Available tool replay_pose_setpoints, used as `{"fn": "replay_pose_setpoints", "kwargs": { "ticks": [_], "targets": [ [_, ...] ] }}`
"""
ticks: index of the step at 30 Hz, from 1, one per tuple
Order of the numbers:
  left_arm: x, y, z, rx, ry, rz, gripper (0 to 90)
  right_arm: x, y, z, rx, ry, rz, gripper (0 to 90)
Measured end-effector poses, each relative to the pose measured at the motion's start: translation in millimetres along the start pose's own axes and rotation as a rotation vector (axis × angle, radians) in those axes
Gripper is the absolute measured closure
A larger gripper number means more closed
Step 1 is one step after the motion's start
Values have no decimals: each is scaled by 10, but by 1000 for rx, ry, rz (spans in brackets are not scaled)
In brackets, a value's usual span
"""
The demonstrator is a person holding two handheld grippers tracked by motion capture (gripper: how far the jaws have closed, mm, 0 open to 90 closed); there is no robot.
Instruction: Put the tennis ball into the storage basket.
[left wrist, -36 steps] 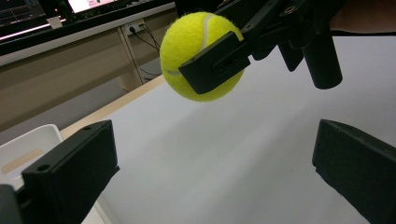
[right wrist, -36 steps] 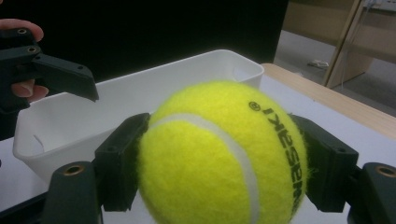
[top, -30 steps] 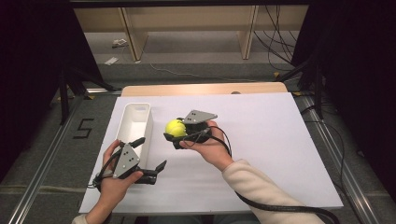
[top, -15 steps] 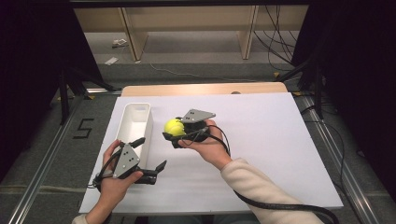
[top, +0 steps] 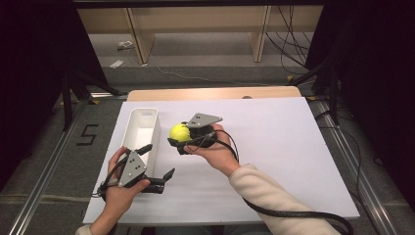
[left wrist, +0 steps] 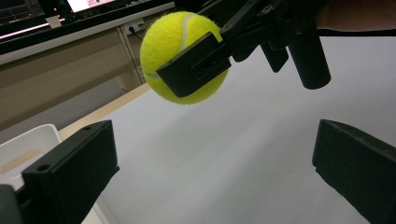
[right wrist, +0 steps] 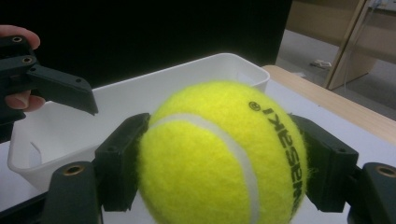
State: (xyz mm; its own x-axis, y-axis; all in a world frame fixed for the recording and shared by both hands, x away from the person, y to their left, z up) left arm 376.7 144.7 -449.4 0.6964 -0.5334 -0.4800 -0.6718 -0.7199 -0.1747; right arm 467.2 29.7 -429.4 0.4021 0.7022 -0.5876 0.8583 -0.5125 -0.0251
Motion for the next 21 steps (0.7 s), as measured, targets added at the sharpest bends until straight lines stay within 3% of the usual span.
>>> {"fn": "replay_pose_setpoints", "kwargs": {
  "ticks": [21],
  "targets": [
    [1,-2,-2,1,0,-1,0,48,-10,-40,-1,1,-2,269]
  ]
}}
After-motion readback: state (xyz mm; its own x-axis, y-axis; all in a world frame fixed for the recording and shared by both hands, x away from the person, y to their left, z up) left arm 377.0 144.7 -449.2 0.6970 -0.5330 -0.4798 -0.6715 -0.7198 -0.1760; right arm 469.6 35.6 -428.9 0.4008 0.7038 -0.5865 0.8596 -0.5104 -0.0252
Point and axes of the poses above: each handheld gripper's, and its own axes: x roughly forward along the jaws, z roughly out of its underside, y roughly to its right, the point moved 7 cm from there along x, roughly forward along the jaws, and after that the axes turned 14 degrees about -y, right-handed, at the moved point
